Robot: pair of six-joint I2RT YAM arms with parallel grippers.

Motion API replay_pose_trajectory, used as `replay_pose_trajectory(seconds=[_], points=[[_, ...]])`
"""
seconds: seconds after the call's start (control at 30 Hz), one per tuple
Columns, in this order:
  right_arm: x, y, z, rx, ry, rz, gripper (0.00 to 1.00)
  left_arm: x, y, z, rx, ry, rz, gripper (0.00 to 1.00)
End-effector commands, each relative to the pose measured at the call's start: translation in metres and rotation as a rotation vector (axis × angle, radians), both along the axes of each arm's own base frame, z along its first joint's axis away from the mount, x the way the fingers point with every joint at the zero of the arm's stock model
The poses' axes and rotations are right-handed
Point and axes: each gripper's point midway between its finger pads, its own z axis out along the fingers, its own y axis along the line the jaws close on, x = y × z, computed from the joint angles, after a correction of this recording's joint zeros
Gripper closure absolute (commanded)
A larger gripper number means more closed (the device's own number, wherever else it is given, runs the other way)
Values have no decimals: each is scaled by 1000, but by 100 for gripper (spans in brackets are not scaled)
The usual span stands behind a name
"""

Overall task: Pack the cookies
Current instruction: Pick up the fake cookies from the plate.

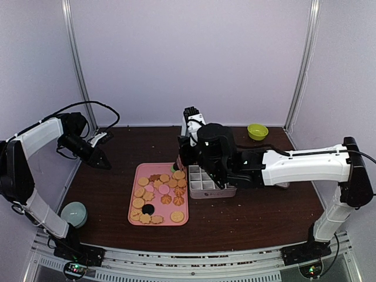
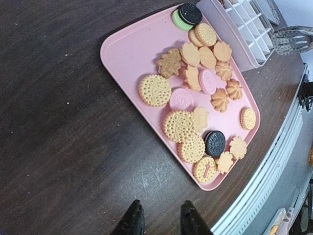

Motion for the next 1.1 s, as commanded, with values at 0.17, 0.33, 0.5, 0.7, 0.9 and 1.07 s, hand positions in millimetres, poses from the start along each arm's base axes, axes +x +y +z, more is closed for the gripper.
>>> replay_pose_trajectory(seconds=[0.17,0.33,0.5,0.7,0.9,1.07], points=[[-23,27,-39,-30,54,62,77,1,0,7,-16,-25,-13,71],[-33,40,-57,-52,75,78,69,-1,0,6,-16,-21,-13,71],[-35,41,-72,-71,88,68,63,-1,0,7,-15,-26,-14,70],[-38,41,-89,-104,102,60,59,-3,-1,8,-16,-24,-15,71],[-40,38,-105,-119,121,46,58,-2,-1,9,-18,-26,-15,71],[-41,38,-113,-126,131,44,58,-3,0,10,-16,-26,-14,71]])
